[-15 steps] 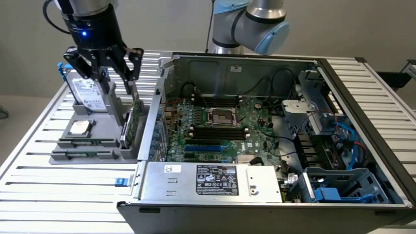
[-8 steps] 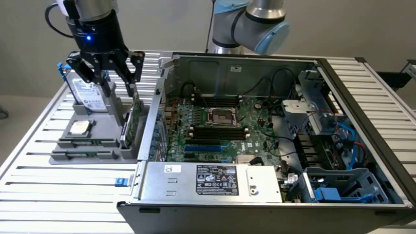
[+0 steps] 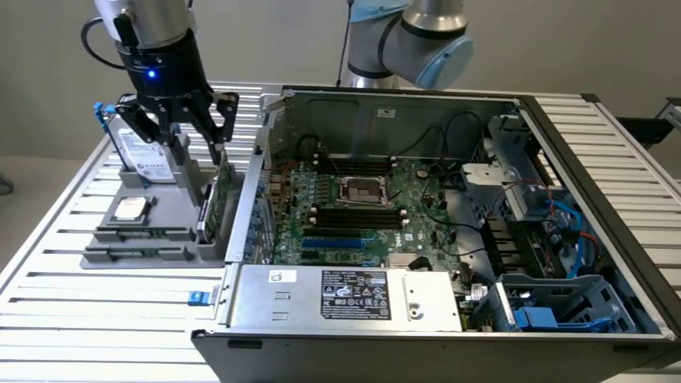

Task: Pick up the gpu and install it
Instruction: 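Pick up the gpu and move the gpu toward the slot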

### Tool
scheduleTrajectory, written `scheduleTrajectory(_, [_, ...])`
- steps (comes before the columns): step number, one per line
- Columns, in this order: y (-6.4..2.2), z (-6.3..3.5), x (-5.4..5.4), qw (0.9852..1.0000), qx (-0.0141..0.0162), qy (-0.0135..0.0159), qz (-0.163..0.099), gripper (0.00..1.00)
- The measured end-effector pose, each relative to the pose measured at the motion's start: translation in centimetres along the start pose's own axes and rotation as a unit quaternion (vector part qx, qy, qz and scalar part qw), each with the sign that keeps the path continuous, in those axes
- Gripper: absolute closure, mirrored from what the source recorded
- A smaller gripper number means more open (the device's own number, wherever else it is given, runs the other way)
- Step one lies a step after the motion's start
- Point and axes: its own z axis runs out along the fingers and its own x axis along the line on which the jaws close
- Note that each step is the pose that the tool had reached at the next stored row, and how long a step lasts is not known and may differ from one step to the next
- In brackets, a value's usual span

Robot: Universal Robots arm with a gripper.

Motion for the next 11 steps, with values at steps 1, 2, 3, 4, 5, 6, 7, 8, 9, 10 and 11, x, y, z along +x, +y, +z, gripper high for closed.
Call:
scheduleTrajectory(1, [0.02,0.19,0.0,1.0000,0.0000,0.0000,0.000,0.45])
scheduleTrajectory(2, [0.04,0.37,0.1,1.0000,0.0000,0.0000,0.000,0.45])
scheduleTrajectory(3, [0.06,0.55,0.2,1.0000,0.0000,-0.0001,0.000,0.45])
scheduleTrajectory(4, [0.08,0.73,0.2,1.0000,0.0000,0.0000,0.000,0.45])
scheduleTrajectory(5, [0.11,0.91,0.3,1.0000,0.0000,0.0000,0.000,0.45])
scheduleTrajectory(6, [0.14,1.11,0.3,1.0000,0.0000,0.0000,0.000,0.45])
scheduleTrajectory(7, [0.17,1.28,0.4,1.0000,0.0000,0.0000,0.000,0.45])
scheduleTrajectory(8, [0.20,1.47,0.5,1.0000,0.0000,-0.0001,0.000,0.45])
scheduleTrajectory(9, [0.23,1.65,0.5,1.0000,0.0000,-0.0001,0.000,0.45])
scheduleTrajectory(10, [0.27,1.83,0.5,1.0000,0.0000,-0.0001,0.000,0.45])
scheduleTrajectory(11, [0.30,2.01,0.5,1.0000,0.0000,0.0000,0.000,0.45])
